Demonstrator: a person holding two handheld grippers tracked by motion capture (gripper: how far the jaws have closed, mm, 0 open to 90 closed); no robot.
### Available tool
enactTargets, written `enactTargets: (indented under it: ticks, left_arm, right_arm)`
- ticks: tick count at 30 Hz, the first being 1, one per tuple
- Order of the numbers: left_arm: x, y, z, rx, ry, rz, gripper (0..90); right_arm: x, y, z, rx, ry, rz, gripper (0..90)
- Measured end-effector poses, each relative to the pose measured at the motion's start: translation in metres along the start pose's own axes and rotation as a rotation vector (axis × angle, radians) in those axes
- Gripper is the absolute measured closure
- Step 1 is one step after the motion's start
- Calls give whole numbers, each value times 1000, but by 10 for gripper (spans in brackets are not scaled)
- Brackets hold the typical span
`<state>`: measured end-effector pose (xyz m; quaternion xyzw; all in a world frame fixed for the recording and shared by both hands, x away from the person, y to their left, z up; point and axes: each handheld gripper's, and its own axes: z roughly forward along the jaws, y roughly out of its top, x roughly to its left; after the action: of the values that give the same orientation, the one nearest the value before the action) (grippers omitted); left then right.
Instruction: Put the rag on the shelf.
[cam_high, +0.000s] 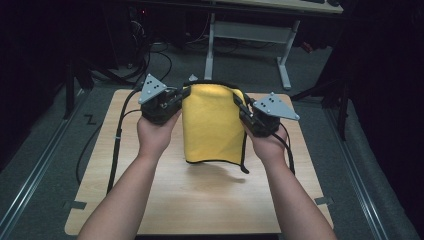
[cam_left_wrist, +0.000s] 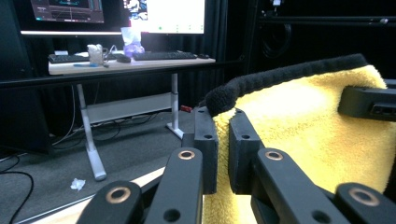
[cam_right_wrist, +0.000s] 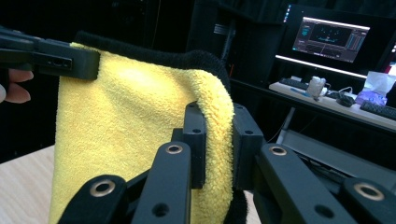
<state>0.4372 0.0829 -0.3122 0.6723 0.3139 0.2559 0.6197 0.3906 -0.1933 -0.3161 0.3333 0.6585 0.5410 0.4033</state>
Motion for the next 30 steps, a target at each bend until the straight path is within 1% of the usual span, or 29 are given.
enactTargets:
  ticks: [3, 6, 10, 14, 17, 20, 23, 25, 26, 27, 29, 30]
  left_arm:
    - [5, 3, 8, 9, 2, 2, 842]
    - [10, 5, 16, 9, 2, 8, 842]
    - [16, 7, 28, 21, 16, 22, 842]
    - [23, 8, 40, 35, 22, 14, 841]
    - [27, 9, 47, 29, 27, 11, 840]
    - [31, 10, 53, 39, 29, 23, 839]
    - [38, 9, 61, 50, 30, 24, 837]
    - [43, 7, 65, 58, 28, 12, 835]
    - [46, 7, 67, 59, 24, -2, 835]
    - [49, 5, 69, 64, 22, -13, 834]
    - [52, 3, 74, 86, 31, 1, 833]
    - [54, 1, 77, 95, 32, 5, 832]
  right_arm:
    - [-4, 1, 7, 1, -9, 1, 801]
    - [-10, 0, 15, 6, -15, 13, 801]
    - [-17, -3, 27, 16, -20, 27, 801]
    - [-24, -4, 38, 24, -22, 43, 801]
    - [-30, -3, 47, 25, -24, 43, 801]
    - [-36, -3, 55, 29, -27, 43, 801]
    - [-41, -5, 63, 37, -25, 42, 800]
    - [-44, -6, 68, 42, -23, 32, 799]
    - [-46, -8, 71, 40, -19, 32, 800]
    - [-47, -9, 74, 50, -17, 28, 799]
    - [-49, -11, 79, 60, -12, 15, 799]
    - [-50, -12, 81, 65, -10, 18, 799]
